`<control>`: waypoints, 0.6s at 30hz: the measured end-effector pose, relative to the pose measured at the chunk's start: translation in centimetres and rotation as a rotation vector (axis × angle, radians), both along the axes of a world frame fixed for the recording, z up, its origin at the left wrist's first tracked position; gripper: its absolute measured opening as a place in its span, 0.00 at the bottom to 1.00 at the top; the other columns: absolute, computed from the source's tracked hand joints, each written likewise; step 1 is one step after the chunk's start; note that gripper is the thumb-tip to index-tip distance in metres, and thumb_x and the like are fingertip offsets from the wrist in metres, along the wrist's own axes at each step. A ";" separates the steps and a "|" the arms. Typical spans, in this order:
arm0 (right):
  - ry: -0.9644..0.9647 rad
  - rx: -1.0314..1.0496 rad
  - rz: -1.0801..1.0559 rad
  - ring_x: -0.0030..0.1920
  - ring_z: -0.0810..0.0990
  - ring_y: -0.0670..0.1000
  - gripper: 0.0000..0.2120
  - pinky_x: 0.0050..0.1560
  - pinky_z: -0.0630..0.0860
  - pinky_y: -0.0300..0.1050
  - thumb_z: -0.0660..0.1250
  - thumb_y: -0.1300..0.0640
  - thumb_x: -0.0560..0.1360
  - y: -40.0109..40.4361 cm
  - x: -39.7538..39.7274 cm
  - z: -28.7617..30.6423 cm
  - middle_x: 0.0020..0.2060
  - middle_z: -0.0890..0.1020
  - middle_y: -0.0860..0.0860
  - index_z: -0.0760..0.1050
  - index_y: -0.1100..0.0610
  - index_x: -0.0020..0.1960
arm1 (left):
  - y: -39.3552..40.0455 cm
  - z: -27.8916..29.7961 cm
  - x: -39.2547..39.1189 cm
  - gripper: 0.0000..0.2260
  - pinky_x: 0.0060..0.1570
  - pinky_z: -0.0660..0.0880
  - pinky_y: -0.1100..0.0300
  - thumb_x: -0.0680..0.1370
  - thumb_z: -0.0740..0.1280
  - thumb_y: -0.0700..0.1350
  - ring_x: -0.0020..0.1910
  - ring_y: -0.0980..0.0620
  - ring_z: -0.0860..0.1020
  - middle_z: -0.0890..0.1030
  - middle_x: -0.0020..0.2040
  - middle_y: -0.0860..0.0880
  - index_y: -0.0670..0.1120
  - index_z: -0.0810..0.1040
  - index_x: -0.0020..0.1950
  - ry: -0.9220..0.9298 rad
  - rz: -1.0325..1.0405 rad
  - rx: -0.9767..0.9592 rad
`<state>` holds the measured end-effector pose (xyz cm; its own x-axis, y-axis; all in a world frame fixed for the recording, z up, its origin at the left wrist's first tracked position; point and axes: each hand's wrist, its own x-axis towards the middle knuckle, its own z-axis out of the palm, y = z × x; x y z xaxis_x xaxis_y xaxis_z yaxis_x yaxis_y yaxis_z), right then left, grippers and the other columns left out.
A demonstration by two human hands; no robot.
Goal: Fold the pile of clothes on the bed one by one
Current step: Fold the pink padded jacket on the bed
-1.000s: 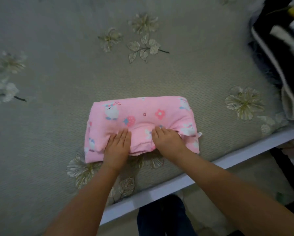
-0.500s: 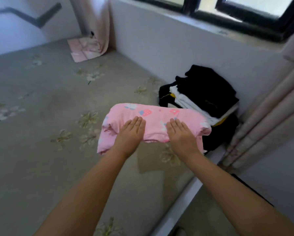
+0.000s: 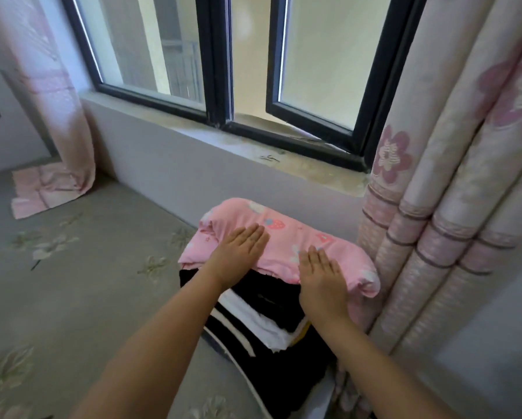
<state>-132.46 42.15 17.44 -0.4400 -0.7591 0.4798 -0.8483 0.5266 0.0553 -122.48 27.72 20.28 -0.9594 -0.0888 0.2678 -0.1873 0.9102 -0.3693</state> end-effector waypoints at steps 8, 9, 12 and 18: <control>-0.217 -0.022 -0.103 0.41 0.84 0.59 0.20 0.35 0.79 0.56 0.72 0.71 0.51 -6.7 -5.3 -7.5 0.43 0.85 0.57 0.83 0.64 0.44 | -6.7 -5.9 -8.9 0.13 0.39 0.79 0.57 0.66 0.62 0.45 0.44 0.50 0.83 0.85 0.44 0.48 0.43 0.85 0.41 -0.126 0.018 -0.019; -0.270 0.009 -0.108 0.44 0.84 0.59 0.20 0.38 0.79 0.57 0.72 0.70 0.54 -7.3 -5.3 -8.4 0.45 0.84 0.57 0.82 0.64 0.46 | -7.2 -7.0 -9.3 0.11 0.42 0.79 0.58 0.65 0.67 0.46 0.46 0.51 0.83 0.85 0.46 0.48 0.44 0.85 0.43 -0.131 0.065 -0.001; -0.499 0.268 -0.089 0.72 0.60 0.62 0.34 0.67 0.59 0.64 0.64 0.63 0.68 -8.7 -5.0 -11.7 0.72 0.60 0.59 0.59 0.64 0.72 | -9.1 -11.3 -9.1 0.29 0.68 0.60 0.58 0.74 0.67 0.44 0.71 0.47 0.63 0.63 0.72 0.38 0.37 0.61 0.71 -0.285 0.262 0.190; -0.725 0.424 0.036 0.64 0.20 0.53 0.44 0.58 0.20 0.56 0.58 0.62 0.69 -7.8 -4.0 -16.3 0.72 0.29 0.52 0.31 0.60 0.73 | -9.4 -15.3 -7.4 0.34 0.72 0.42 0.56 0.77 0.58 0.38 0.75 0.48 0.39 0.38 0.76 0.46 0.44 0.38 0.75 -0.577 0.371 0.454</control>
